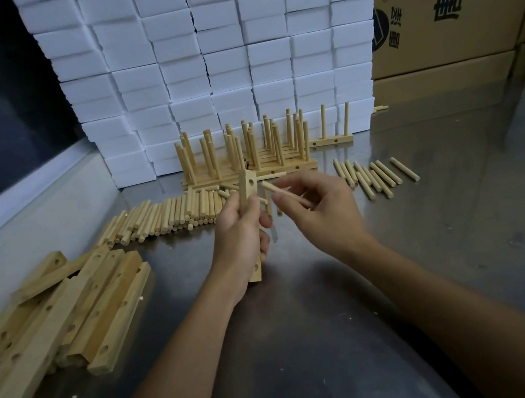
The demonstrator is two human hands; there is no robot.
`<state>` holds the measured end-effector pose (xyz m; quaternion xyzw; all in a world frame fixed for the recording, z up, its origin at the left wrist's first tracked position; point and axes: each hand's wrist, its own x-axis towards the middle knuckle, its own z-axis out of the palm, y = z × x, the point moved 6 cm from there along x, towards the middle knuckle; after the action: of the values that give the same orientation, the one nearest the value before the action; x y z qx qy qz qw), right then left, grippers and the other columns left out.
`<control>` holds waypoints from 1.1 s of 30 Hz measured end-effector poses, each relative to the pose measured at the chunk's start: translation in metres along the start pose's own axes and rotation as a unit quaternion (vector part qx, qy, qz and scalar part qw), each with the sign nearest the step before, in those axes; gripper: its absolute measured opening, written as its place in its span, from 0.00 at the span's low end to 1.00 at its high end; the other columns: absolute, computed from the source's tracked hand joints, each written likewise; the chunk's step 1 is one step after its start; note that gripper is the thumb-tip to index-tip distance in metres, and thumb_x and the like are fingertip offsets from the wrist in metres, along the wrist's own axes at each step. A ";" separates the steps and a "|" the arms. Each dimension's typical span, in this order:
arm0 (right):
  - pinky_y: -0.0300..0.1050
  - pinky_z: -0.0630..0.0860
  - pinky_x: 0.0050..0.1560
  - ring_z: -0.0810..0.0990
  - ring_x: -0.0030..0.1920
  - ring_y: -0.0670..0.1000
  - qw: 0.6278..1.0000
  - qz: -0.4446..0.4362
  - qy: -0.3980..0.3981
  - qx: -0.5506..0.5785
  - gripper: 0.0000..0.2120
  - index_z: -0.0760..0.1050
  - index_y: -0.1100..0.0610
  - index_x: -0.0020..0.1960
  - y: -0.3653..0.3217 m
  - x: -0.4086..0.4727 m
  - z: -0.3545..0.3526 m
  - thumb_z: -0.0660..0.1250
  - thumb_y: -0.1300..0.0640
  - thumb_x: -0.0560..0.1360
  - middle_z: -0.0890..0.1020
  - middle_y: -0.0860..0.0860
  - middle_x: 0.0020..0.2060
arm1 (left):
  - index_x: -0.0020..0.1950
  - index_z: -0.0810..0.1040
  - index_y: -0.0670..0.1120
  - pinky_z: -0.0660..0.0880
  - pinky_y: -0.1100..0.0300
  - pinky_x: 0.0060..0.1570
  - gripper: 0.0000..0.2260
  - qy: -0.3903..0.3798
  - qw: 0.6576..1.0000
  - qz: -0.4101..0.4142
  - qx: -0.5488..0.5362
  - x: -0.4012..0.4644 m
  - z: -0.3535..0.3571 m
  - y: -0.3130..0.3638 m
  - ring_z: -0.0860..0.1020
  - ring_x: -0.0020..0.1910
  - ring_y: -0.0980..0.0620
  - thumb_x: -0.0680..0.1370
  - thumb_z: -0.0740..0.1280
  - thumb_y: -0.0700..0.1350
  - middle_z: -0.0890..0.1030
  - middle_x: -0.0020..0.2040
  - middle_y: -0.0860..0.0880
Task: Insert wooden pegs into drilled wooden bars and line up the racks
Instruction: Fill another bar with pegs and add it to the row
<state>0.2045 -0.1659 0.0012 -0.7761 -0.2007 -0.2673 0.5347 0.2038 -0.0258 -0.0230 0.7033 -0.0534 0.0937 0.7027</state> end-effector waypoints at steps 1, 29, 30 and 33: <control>0.37 0.75 0.36 0.79 0.35 0.43 1.000 -0.003 0.001 -0.003 0.07 0.83 0.57 0.54 0.000 0.000 0.001 0.70 0.59 0.78 0.83 0.46 0.39 | 0.56 0.76 0.48 0.63 0.61 0.23 0.10 -0.005 1.000 0.007 0.010 0.000 0.001 0.001 0.66 0.25 0.53 0.85 0.56 0.46 0.72 0.36 0.48; 0.50 0.76 0.38 0.78 0.37 0.52 0.969 0.032 0.028 -0.243 0.05 0.76 0.51 0.46 -0.010 -0.010 0.003 0.64 0.53 0.79 0.79 0.46 0.35 | 0.48 0.77 0.48 0.75 0.51 0.33 0.04 -0.018 0.899 0.226 0.374 0.002 -0.008 0.017 0.75 0.32 0.53 0.80 0.66 0.48 0.76 0.33 0.52; 0.50 0.76 0.40 0.78 0.38 0.51 0.975 0.088 0.029 -0.200 0.05 0.76 0.50 0.44 -0.005 -0.009 0.003 0.65 0.53 0.78 0.79 0.46 0.35 | 0.48 0.77 0.48 0.75 0.50 0.34 0.04 -0.020 0.897 0.229 0.377 0.001 -0.007 0.017 0.75 0.32 0.52 0.80 0.66 0.47 0.77 0.34 0.51; 0.50 0.76 0.42 0.77 0.37 0.49 0.974 0.226 0.016 -0.016 0.08 0.78 0.55 0.39 0.004 -0.008 0.004 0.66 0.57 0.77 0.78 0.48 0.32 | 0.50 0.79 0.47 0.76 0.49 0.34 0.04 -0.021 0.889 0.241 0.390 0.001 -0.008 0.019 0.76 0.33 0.50 0.79 0.66 0.46 0.78 0.35 0.50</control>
<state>0.2014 -0.1633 -0.0077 -0.8053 -0.0073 -0.1556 0.5720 0.2002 -0.0175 -0.0047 0.8878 -0.1954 0.2586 0.3268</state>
